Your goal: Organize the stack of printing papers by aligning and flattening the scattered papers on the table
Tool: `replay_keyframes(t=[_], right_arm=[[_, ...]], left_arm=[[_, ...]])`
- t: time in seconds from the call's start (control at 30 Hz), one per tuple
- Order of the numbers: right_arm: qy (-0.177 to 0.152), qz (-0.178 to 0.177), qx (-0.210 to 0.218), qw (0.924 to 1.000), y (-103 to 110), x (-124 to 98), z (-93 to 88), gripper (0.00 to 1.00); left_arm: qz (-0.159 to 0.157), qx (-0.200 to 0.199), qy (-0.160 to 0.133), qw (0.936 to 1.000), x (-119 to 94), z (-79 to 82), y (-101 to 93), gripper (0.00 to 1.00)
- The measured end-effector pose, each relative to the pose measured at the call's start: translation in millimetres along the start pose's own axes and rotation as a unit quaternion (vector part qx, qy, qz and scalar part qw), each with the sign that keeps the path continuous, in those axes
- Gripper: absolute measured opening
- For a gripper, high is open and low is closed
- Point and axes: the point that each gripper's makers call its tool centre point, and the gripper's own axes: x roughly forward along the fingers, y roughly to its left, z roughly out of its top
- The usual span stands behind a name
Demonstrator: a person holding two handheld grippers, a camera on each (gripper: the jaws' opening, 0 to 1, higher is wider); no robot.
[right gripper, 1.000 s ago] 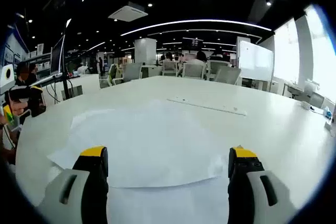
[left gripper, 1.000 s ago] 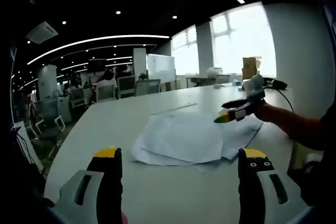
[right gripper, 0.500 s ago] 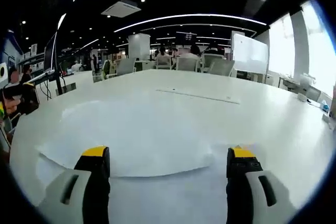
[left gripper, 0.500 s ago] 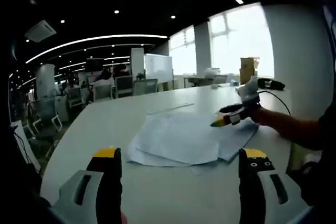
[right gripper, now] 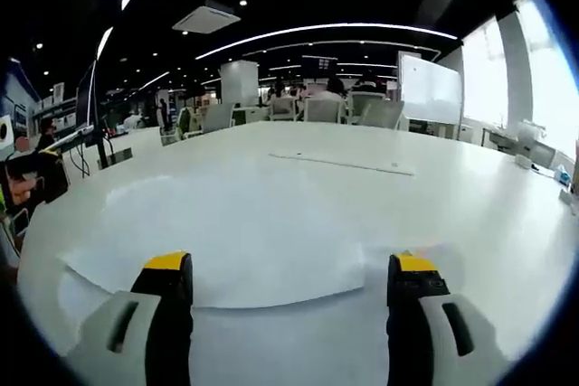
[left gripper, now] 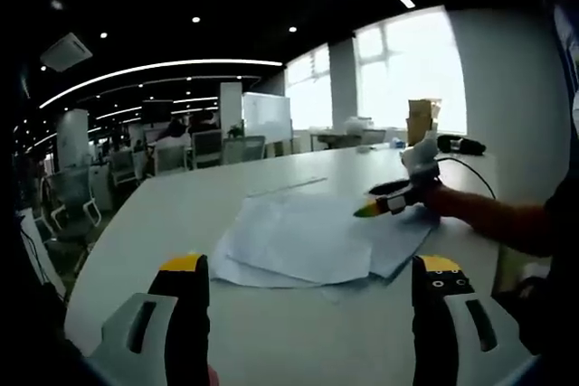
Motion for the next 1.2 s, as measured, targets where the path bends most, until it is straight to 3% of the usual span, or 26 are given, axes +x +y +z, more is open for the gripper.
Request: replay_keyframes(t=[0.17, 0.27, 0.77, 1.07, 1.2], right_arm=[[0.011, 0.001, -0.016, 0.9998, 1, 4, -4.3, 0.82], [0.024, 0.009, -0.012, 0.9996, 2, 5, -9.1, 0.73], [0.021, 0.003, -0.017, 0.9996, -1, 7, -11.4, 0.71], [0.019, 0.021, -0.027, 0.9992, 9, 9, -8.2, 0.48], [0.019, 0.03, -0.03, 0.9989, 17, 9, -8.5, 0.43]], left_arm=[[-0.002, -0.002, -0.003, 1.0, 1, 0.2, -0.7, 0.95], [-0.002, -0.001, -0.001, 1.0, 1, -1.1, -0.9, 0.95], [-0.008, -0.003, -0.004, 1.0, 2, -1.2, -7.2, 0.94], [-0.011, -0.001, -0.005, 0.9999, 2, 0.0, -10.6, 0.94], [-0.012, -0.001, -0.003, 0.9999, 2, -1.0, -11.3, 0.94]])
